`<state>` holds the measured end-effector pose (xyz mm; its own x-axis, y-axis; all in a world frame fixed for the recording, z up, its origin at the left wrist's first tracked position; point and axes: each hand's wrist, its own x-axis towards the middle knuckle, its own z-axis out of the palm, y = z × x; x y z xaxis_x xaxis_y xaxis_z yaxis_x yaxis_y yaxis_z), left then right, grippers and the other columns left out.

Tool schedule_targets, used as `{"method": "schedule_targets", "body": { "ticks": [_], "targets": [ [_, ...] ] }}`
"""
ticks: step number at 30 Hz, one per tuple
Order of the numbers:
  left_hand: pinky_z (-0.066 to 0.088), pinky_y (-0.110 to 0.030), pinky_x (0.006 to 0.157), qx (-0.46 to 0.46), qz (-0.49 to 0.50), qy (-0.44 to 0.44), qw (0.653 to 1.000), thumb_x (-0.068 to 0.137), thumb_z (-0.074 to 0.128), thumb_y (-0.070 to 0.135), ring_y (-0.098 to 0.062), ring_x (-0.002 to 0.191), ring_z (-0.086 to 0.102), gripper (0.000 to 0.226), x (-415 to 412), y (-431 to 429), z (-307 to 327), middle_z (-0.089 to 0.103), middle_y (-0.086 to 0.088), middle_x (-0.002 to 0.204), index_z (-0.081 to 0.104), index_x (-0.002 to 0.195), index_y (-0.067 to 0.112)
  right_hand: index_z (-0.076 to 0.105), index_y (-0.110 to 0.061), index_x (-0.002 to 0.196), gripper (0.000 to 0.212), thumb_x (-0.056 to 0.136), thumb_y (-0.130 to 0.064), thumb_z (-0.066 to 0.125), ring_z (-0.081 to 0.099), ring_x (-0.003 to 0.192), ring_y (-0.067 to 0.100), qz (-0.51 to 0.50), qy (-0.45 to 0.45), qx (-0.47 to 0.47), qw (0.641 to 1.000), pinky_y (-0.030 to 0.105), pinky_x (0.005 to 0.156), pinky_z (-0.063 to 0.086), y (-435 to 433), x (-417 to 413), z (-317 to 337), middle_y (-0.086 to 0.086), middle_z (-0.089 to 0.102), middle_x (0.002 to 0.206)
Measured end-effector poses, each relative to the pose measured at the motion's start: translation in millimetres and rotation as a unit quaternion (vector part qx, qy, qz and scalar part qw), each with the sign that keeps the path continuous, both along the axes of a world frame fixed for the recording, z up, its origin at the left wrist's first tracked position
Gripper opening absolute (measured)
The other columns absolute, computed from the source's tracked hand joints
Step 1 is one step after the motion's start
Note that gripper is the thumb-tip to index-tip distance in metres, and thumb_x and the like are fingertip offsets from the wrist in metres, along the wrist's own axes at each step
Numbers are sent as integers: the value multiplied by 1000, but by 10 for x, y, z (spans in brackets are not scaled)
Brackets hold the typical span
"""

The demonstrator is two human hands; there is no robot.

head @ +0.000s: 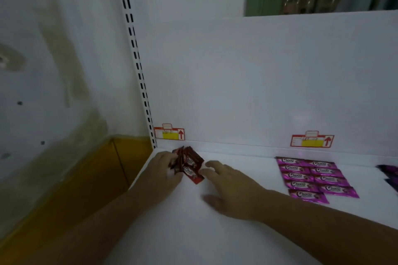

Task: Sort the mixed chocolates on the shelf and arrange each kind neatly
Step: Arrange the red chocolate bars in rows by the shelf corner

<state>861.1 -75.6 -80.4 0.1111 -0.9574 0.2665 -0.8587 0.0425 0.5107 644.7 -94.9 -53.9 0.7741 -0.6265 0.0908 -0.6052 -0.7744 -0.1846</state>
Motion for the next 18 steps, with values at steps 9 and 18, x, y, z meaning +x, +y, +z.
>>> {"method": "schedule_targets", "body": {
  "ticks": [9,18],
  "targets": [
    [44,-27,98,8,-140,26,990,77,59,54,-3,112,49,63,188,-282,24,50,14,126,43,131,27,61,-30,96,28,75,-48,56,56,87,15,-195,-140,65,969,36,78,48,-424,664,-135,-11,63,92],
    [46,-24,94,17,-214,-5,977,82,60,38,0,105,47,36,177,-219,15,48,19,117,55,117,31,62,-24,95,15,81,-20,66,56,74,3,-255,-172,135,942,19,71,46,-280,294,13,-9,65,89]
  ]
}}
